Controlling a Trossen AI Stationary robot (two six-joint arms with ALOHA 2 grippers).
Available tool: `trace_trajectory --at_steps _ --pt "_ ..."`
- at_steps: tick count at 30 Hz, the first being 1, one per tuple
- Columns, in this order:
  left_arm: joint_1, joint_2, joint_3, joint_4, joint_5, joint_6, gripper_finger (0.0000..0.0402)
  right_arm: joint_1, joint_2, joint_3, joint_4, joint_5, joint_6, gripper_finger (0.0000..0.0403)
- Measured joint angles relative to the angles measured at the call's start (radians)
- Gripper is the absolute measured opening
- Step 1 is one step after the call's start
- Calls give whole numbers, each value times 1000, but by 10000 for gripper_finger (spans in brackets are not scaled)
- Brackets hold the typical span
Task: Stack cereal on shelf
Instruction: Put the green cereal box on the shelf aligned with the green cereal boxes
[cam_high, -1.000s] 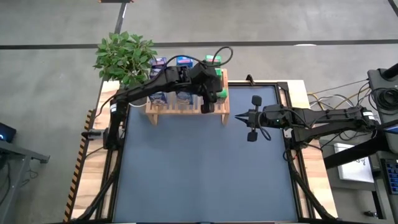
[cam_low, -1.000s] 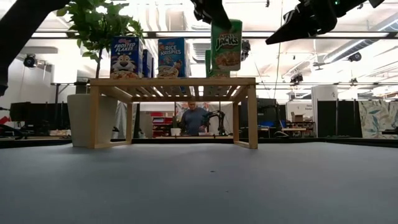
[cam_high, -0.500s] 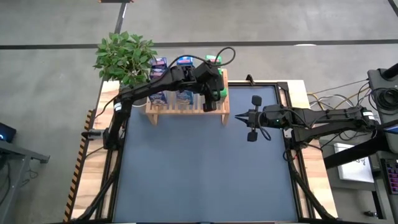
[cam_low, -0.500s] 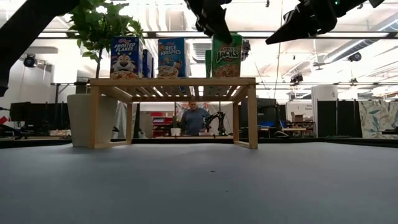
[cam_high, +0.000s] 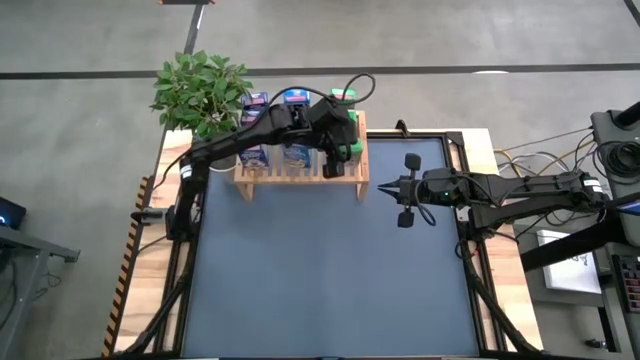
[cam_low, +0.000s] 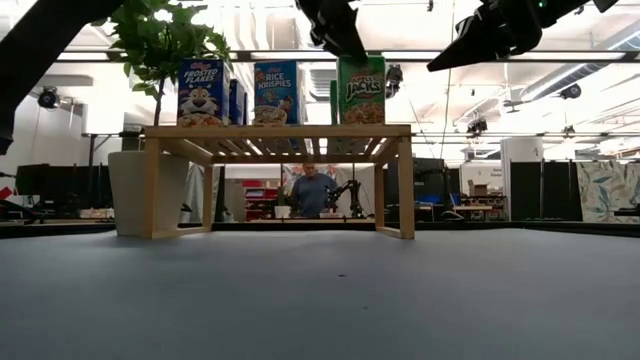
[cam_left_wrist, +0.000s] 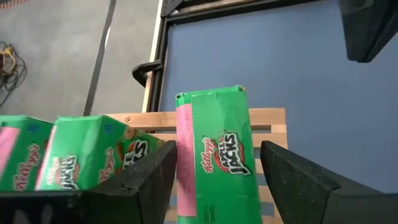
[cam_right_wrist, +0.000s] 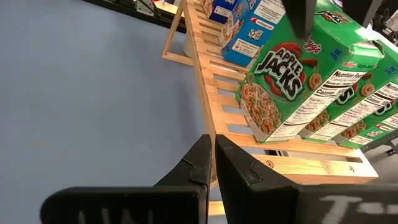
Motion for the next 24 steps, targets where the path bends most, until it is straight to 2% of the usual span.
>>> trace_trajectory --at_steps 12,17,24 --pt "-32 -7 0 25 -1 20 208 0 0 0 0 0 0 13" --pt "-47 -11 16 28 -72 41 194 0 0 0 0 0 0 13" --pt "-47 -12 28 21 -79 41 177 0 0 0 0 0 0 13"
